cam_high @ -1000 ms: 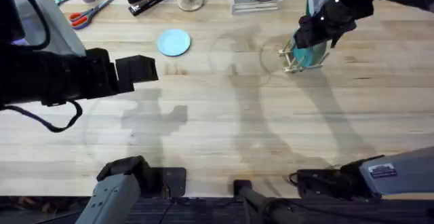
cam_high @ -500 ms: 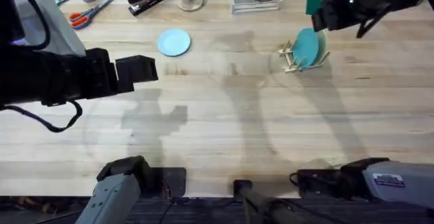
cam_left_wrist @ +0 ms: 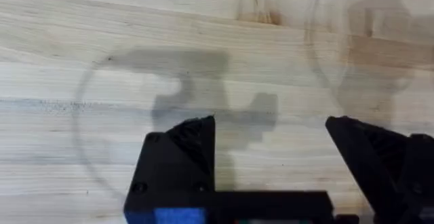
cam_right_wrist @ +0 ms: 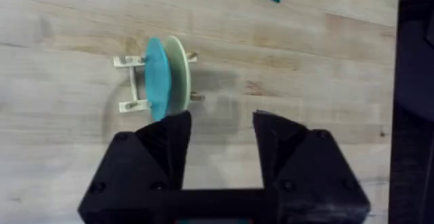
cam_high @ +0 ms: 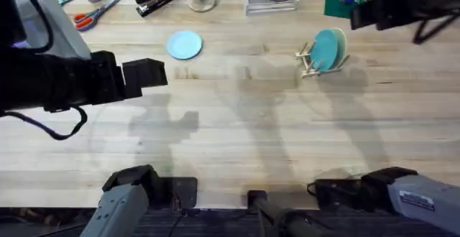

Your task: Pick up the plates from the table one by one and place each into a slot on the dish rack.

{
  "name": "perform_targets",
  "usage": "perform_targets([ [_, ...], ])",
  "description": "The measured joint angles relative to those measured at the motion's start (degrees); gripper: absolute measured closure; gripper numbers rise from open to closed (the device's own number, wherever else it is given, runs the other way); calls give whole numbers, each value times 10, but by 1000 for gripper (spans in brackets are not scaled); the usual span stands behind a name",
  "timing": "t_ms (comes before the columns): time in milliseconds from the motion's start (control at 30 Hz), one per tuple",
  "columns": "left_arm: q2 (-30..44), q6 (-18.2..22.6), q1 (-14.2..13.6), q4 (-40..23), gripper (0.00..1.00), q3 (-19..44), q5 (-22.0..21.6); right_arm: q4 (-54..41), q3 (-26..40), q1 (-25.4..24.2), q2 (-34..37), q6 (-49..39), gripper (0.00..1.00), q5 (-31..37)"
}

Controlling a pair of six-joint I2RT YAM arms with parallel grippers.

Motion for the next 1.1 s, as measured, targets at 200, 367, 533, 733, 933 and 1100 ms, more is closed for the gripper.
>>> perform_targets([
  [200, 0, 0, 0, 0, 7, 0, 0, -45, 0, 0, -69, 1, 193, -9],
  [367, 0, 0, 0, 0, 7, 0, 0, -69, 0, 0, -111, 0, 16, -31],
  [533, 0, 0, 0, 0, 7, 0, 0, -73, 0, 0, -126, 0, 7, -40],
  [733, 0, 0, 0, 0, 7, 0, 0, -74, 0, 0, -126, 0, 8, -42],
  [933, 0, 0, 0, 0, 7, 0, 0, -73, 0, 0, -126, 0, 7, -44],
  [1100, 0, 0, 0, 0, 7, 0, 0, -66, 0, 0, -126, 0, 7, -44],
])
